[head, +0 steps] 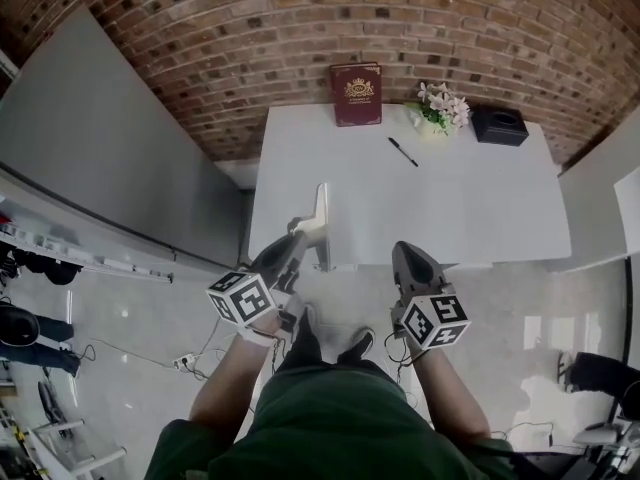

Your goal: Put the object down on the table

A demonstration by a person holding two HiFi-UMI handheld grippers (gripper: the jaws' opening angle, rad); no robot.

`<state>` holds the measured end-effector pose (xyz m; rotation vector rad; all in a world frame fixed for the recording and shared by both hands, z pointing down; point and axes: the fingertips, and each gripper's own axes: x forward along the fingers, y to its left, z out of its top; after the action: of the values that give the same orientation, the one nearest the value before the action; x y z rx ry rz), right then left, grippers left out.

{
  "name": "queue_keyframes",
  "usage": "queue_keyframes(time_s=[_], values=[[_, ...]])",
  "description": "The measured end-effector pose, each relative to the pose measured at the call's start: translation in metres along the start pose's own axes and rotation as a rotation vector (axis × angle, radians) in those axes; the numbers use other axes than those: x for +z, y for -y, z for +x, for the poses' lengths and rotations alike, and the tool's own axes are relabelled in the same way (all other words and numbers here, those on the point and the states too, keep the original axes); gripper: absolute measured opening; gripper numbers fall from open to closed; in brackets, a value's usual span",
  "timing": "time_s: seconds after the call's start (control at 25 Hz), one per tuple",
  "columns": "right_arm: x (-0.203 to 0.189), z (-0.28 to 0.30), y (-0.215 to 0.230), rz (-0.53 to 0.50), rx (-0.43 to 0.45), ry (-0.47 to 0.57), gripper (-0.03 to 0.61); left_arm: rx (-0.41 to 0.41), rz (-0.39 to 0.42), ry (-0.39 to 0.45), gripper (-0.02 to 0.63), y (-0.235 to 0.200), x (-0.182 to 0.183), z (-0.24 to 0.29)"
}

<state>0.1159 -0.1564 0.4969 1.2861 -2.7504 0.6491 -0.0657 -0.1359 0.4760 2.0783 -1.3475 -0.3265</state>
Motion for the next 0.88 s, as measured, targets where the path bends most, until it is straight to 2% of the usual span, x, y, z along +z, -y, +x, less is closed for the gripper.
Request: queue_keyframes(time_s=[0.2,0.36,0.6,0.88], values=[[-0.003,0.012,0.009,0.007,-0.066,-0.009,0.003,-0.030,-0.041,-0.070,0.011,-0.033,-0.012,0.030],[0.007,0.012,0.019,-0.005,-0.177,0.002,0.003,-0.101,-0.076,-0.174,0.011,-0.052,-0.028,0.063],[0.018,0.019,0.026,-0.003,-0.311,0.019,0.003,-0.160,-0.109,-0.308,0.011,-0.087,-0.049,0.101],[0.018,0.024,0.028,0.016,-0.433,0.028,0.003,-0.174,-0.113,-0.447,0.011,-0.129,-0.077,0.133]])
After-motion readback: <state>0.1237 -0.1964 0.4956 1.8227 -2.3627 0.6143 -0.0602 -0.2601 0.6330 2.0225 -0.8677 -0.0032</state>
